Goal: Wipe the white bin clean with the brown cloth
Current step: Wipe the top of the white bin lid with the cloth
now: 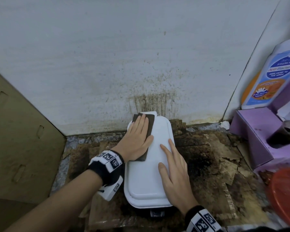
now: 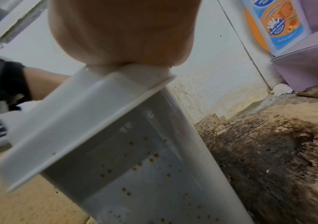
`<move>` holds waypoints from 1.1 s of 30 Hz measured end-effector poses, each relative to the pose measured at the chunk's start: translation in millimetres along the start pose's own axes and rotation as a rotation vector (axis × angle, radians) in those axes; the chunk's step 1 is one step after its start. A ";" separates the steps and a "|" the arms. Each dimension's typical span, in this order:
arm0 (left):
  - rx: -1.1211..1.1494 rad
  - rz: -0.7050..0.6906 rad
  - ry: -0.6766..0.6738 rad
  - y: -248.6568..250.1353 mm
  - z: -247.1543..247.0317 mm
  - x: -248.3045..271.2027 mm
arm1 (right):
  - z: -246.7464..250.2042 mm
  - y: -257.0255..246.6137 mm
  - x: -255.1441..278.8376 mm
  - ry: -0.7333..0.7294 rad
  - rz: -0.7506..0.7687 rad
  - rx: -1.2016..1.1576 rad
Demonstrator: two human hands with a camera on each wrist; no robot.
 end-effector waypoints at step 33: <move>0.340 0.110 0.032 -31.0 7.7 -7.7 | -0.9 1.2 -1.0 -0.029 -0.089 -0.114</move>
Point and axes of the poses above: each hand's wrist, its own x-axis away from the middle knuckle, its own z-axis out of the back of the hand, y = z × x, the point moved 2 cm from there along -x, towards the middle knuckle, and after that the axes turned 9 degrees about -z, right-handed, at the moved point
